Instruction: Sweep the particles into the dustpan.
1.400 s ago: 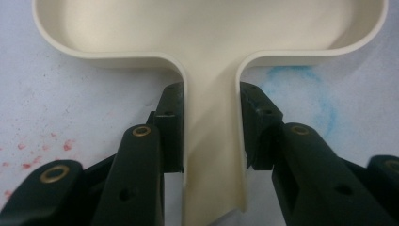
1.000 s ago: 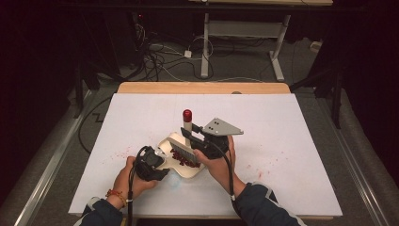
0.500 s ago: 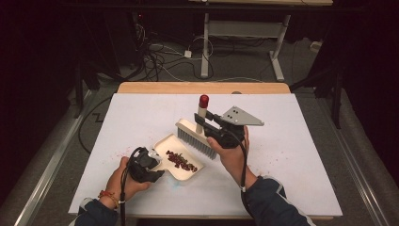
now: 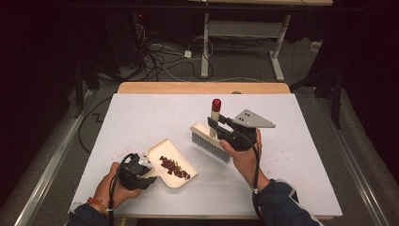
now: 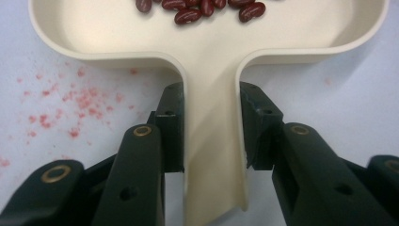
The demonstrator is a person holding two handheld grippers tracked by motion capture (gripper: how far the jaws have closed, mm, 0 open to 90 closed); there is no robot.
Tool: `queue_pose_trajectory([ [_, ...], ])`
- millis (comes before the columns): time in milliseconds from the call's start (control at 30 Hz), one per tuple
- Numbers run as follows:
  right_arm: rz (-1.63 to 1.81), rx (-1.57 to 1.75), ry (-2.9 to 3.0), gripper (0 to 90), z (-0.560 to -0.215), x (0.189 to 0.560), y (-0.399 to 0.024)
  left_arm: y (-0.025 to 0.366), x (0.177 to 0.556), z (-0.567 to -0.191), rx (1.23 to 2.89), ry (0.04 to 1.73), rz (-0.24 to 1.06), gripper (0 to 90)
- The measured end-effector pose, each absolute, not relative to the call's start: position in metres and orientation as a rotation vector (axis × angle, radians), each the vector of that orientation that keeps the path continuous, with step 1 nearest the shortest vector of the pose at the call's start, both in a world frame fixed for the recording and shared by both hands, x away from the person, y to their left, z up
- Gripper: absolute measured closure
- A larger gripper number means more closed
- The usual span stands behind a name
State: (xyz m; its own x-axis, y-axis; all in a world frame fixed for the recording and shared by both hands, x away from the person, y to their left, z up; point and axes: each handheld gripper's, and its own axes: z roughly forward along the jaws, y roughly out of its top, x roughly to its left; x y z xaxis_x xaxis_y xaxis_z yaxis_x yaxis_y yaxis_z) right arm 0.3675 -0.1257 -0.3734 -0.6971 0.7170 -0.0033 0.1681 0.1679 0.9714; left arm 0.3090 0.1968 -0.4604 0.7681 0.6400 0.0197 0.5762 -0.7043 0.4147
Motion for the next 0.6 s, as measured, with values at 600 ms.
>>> queue_pose_trajectory([
  [600, 1.563, 0.786, 2.094, 69.8, -0.389, 0.351, -0.092, 0.198, 0.299, -0.468, 2.541, 0.984, 0.217, 64.0],
])
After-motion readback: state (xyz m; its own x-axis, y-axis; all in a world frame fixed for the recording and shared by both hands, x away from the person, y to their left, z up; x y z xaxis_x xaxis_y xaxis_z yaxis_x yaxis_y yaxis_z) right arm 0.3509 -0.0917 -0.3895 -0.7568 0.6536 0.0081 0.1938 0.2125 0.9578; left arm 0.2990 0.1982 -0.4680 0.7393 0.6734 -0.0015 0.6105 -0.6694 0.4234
